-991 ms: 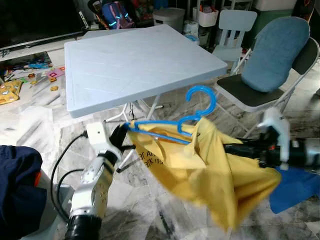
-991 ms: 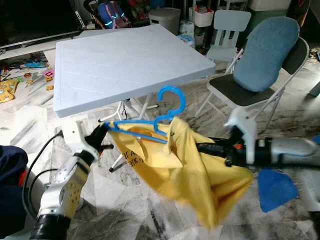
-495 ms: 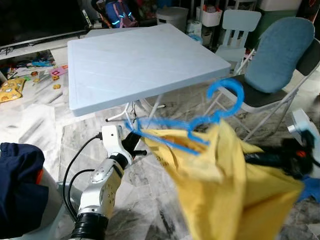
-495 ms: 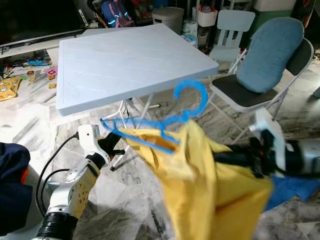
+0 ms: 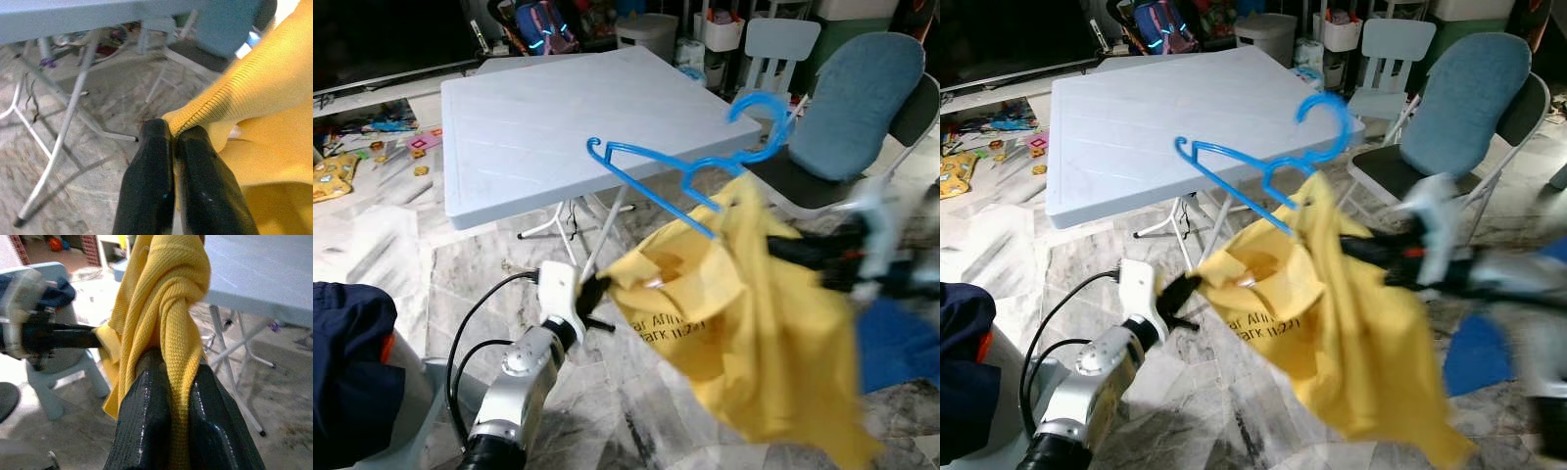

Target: Hang hanger

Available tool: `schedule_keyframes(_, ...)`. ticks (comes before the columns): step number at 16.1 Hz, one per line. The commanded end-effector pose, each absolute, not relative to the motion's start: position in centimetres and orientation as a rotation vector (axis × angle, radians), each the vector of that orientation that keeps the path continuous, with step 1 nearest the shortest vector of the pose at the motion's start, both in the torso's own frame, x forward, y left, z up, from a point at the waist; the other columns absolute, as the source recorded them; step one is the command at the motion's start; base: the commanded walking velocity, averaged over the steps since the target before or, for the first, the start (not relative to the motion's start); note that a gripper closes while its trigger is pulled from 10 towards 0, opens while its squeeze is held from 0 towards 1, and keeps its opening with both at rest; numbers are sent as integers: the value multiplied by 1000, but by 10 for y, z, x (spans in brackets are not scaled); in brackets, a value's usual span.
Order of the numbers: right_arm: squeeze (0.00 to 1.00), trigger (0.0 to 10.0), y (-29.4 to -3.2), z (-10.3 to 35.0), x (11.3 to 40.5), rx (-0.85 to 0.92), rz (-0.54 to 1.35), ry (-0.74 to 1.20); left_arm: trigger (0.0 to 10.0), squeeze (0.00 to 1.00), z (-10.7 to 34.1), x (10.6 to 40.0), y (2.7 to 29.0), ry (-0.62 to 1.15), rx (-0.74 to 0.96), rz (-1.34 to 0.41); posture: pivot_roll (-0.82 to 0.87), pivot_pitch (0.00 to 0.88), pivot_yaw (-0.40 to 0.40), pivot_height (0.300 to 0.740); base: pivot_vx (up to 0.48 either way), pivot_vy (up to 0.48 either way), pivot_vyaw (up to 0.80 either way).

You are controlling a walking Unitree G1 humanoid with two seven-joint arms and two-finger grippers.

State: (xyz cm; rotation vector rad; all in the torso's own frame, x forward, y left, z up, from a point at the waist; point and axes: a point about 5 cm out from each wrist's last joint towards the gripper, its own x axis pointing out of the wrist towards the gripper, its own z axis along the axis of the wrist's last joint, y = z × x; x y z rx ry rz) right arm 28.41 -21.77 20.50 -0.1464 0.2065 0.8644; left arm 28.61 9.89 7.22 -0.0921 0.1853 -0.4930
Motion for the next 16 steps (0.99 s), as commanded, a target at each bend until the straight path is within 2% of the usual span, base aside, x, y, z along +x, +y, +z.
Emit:
schedule_keyframes(1, 0, 10000, -210, 215, 288, -198, 855, 160, 10000, 1000, 79, 285, 97, 143, -29, -533, -183, 0, 55, 740, 0, 0, 0)
schedule_keyframes(4, 0, 10000, -201, 194, 290, -260, 848, 211, 10000, 1000, 85, 277, 91, 97, 95, -647, -163, 0, 48, 740, 0, 0, 0)
schedule_keyframes(6, 0, 10000, -199, 180, 292, -383, 854, 219, 10000, 1000, 91, 265, 87, 67, 224, -804, -153, 0, 41, 740, 0, 0, 0)
schedule_keyframes(9, 0, 10000, -202, 161, 296, -439, 859, 265, 10000, 1000, 99, 252, 84, 64, 285, -948, -135, 0, 32, 740, 0, 0, 0)
schedule_keyframes(11, 0, 10000, -213, 149, 299, -570, 828, 259, 10000, 1000, 105, 248, 89, 44, 274, -976, -123, 0, 24, 740, 0, 0, 0)
schedule_keyframes(13, 0, 10000, -222, 140, 294, -681, 897, 300, 10000, 1000, 108, 247, 97, 26, 272, -974, -119, 0, 26, 740, 0, 0, 0)
schedule_keyframes(16, 0, 10000, -223, 146, 283, -653, 1098, 299, 10000, 1000, 106, 248, 112, 55, 258, -993, -122, 0, 36, 740, 0, 0, 0)
